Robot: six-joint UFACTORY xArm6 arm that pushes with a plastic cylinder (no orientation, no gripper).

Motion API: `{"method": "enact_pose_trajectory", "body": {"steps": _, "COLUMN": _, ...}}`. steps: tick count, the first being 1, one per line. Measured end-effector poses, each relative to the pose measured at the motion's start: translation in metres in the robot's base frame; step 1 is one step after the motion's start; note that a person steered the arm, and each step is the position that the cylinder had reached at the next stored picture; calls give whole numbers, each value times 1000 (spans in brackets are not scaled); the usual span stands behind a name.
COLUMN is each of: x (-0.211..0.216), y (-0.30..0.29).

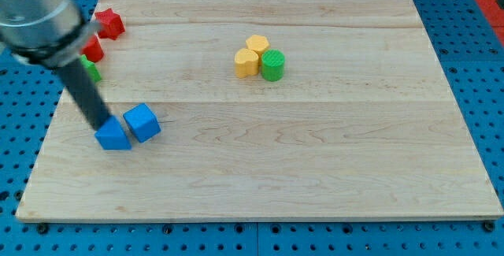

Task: Slide the group of blocks slightly left

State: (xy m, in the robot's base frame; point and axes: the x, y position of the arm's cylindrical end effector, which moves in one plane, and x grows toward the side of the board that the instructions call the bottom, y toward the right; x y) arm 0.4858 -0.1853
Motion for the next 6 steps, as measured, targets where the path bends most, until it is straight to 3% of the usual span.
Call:
{"method": "enact_pose_trajectory", "body": {"steps": 2, "x": -7, "y": 90}}
{"method": "enact_pose_trajectory", "body": {"steps": 3, "x": -30, "y": 48}}
{"method": "enact_pose_trajectory", "body": {"steps": 4, "x": -73, "y": 135}}
{"method": "enact_pose_trajectory", "body": {"steps": 5, "x": -68, "y": 252}}
{"method": "enact_pose_trajectory", "body": {"steps": 6, "x": -105, "y": 331}}
